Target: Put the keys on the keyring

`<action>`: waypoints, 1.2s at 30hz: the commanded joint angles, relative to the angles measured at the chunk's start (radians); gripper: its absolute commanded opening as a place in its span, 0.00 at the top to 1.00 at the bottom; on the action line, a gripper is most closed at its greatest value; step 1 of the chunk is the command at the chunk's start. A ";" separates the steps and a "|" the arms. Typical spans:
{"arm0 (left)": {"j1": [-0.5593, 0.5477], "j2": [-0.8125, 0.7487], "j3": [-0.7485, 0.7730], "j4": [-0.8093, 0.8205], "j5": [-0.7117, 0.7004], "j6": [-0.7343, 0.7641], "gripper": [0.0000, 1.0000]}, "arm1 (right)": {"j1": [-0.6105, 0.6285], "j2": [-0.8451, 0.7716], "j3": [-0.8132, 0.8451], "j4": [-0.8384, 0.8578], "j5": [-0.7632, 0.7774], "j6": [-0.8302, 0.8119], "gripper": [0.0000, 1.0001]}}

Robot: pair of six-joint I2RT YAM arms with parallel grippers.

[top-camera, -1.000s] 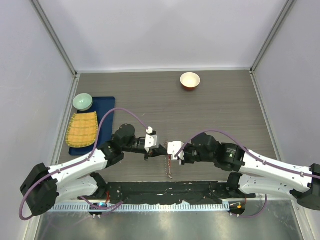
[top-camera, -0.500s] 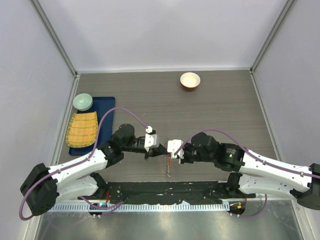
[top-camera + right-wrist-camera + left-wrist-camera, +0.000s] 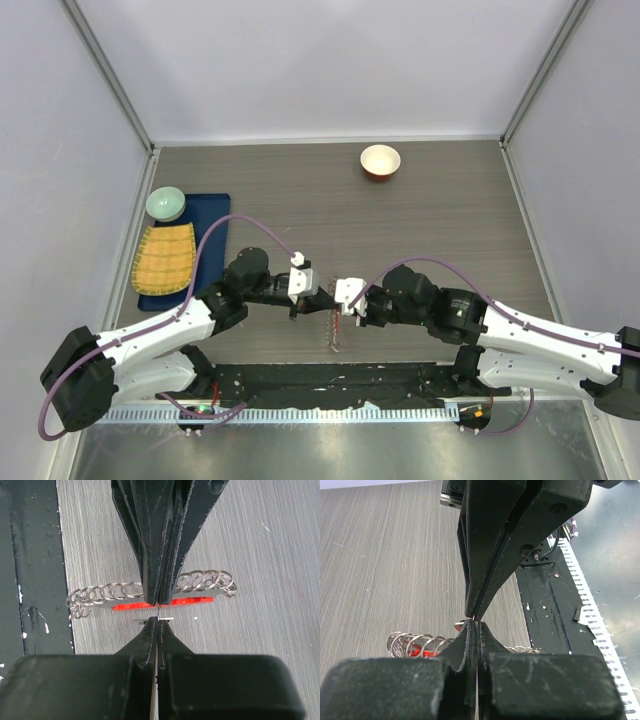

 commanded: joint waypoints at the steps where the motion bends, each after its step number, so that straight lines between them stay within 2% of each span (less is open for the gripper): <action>1: -0.009 0.002 0.047 0.101 0.044 -0.010 1.00 | 0.010 -0.036 0.008 0.200 -0.019 0.011 0.99; 10: -0.008 0.008 0.039 0.115 0.025 -0.025 1.00 | 0.012 -0.070 -0.007 0.256 -0.015 0.005 0.99; 18: -0.009 0.025 0.014 0.214 -0.014 -0.117 1.00 | 0.012 -0.083 -0.035 0.323 -0.041 -0.022 0.99; 25: -0.008 0.021 -0.015 0.297 -0.048 -0.185 1.00 | 0.010 -0.083 -0.030 0.314 -0.042 -0.026 0.99; 32: -0.008 -0.041 -0.045 0.293 -0.226 -0.206 1.00 | 0.010 -0.081 0.004 0.201 -0.038 -0.022 0.99; 36: -0.008 -0.061 -0.065 0.320 -0.303 -0.223 1.00 | 0.010 -0.075 0.016 0.167 -0.035 -0.012 0.94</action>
